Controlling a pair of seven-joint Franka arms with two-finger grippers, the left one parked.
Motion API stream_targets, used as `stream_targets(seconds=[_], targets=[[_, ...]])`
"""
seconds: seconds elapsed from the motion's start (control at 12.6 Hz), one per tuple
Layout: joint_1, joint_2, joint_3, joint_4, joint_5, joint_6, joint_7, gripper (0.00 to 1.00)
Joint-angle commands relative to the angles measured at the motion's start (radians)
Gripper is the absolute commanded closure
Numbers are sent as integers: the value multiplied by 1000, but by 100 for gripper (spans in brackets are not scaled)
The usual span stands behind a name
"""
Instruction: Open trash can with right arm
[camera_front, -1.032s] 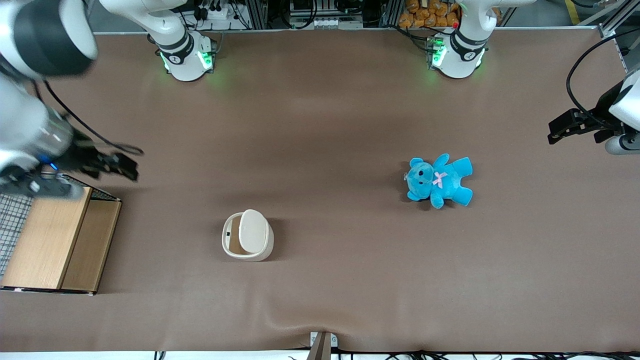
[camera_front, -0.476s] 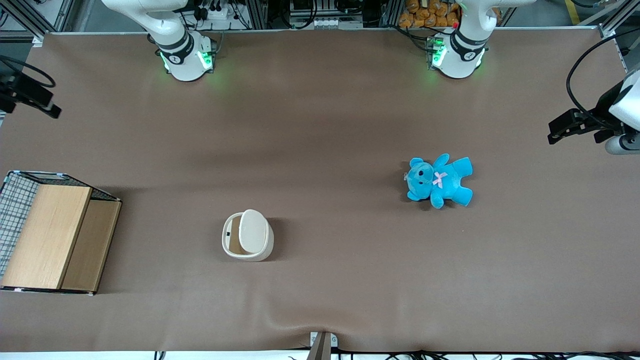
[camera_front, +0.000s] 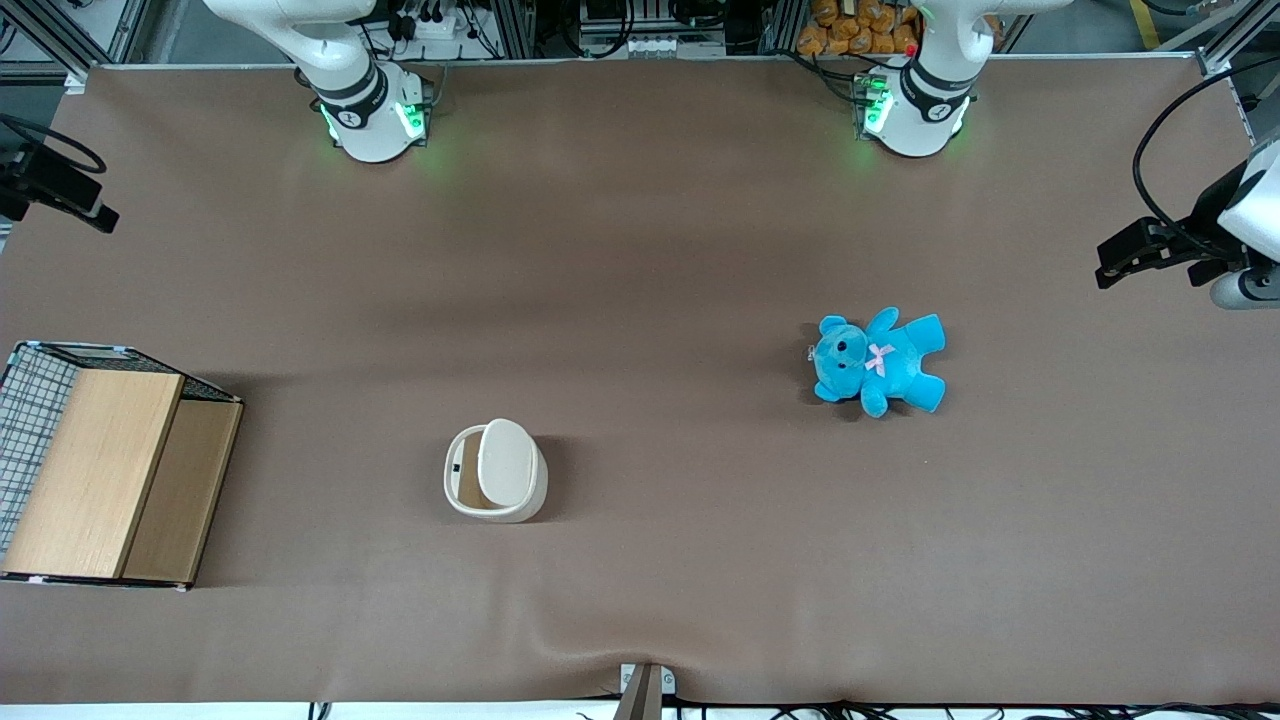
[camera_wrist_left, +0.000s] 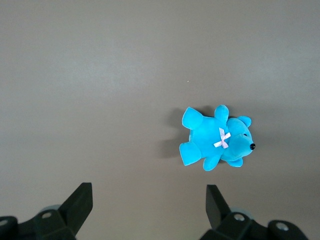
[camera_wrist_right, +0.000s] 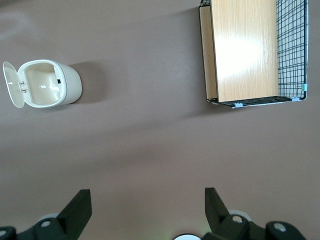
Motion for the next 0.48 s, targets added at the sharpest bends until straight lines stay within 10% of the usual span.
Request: stream_targets(seconds=[0.0,0.4], targets=[[-22,-15,17,-11,-17,-6,-9,0],[-25,-13,14,-2,-50,-76,-115,0]])
